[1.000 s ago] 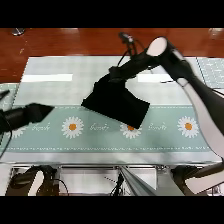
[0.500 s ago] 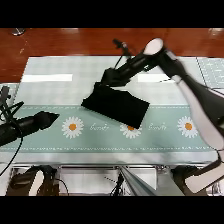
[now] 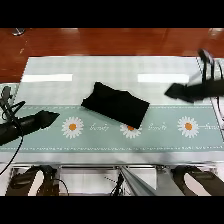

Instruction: Fold the shirts.

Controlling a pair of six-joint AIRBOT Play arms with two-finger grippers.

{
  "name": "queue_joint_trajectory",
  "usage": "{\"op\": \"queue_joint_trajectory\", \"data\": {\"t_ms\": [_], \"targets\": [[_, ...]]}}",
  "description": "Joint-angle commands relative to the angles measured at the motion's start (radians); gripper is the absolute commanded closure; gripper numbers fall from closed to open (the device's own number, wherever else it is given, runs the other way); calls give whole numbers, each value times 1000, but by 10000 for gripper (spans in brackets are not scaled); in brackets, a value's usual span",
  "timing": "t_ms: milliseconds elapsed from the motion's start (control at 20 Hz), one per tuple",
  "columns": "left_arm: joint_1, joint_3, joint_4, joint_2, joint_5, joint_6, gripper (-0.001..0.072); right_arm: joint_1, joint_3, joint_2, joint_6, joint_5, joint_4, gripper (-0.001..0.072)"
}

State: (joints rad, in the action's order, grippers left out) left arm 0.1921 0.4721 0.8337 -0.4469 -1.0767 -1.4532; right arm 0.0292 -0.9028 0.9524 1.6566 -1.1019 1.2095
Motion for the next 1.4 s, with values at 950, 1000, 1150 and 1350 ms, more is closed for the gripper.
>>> {"op": "queue_joint_trajectory", "data": {"t_ms": [950, 1000, 1150, 1350], "targets": [[-2, -2, -49, -8, 64, 1, 679, -174, -227, 604, -386, 13, -549, 689], [-2, -2, -49, -8, 64, 1, 679, -174, -333, 604, -380, -35, -539, 689], [-2, -2, -49, -8, 64, 1, 678, -188, -664, 604, -315, -190, -454, 690], [-2, -2, -49, -8, 63, 1, 679, -183, -1004, 604, -206, -315, -264, 690]]}}
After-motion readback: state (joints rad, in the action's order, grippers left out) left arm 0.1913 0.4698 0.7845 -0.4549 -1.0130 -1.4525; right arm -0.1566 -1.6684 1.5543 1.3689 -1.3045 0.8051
